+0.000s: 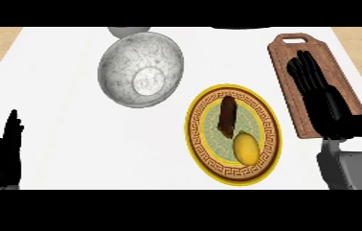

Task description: Pick the sweet potato from the plate and place it in the bowl

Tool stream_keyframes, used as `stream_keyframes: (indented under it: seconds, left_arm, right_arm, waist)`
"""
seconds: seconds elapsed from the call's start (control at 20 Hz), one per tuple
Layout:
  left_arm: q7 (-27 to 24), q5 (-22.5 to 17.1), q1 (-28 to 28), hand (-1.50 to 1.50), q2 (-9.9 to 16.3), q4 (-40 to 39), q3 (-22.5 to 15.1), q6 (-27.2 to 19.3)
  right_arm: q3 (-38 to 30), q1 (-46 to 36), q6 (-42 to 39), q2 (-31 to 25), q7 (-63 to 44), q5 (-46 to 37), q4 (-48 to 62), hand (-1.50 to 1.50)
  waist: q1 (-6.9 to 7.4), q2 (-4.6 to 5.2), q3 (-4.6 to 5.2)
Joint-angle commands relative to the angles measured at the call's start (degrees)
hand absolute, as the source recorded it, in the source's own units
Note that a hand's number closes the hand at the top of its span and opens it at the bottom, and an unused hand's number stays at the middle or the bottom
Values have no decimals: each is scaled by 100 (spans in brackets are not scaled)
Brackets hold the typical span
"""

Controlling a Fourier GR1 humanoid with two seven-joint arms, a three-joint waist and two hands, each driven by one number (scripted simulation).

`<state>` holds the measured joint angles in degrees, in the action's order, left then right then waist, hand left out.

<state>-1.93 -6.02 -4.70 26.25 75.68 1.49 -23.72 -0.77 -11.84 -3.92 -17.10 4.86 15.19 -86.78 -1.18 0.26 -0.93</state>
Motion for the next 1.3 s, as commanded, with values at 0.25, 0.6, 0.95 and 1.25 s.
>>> stream_keyframes:
  seconds: [0.25,0.6,0.95,1.25]
  left_arm:
    - [-436,-550,1730,0,-128,1043,-240,963]
    - [-196,-926,1738,0,-184,926,-78,1167]
    - [-211,-1107,1657,0,97,882,218,1466]
    - [-98,-1085,1826,0,-80,855,164,1332]
  right_arm:
    - [2120,-1508,278,1213,-1072,-1238,528,-150]
    - [3373,-1476,2661,1240,-1550,-4963,597,-150]
    - [4255,-2190,1559,1567,-4371,-6905,307,-150]
    - [4173,-3050,-701,1702,-6467,-6857,-224,-150]
  waist:
    - [594,14,141]
    - [208,-79,126]
    - [46,-142,123]
    - [20,-110,114]
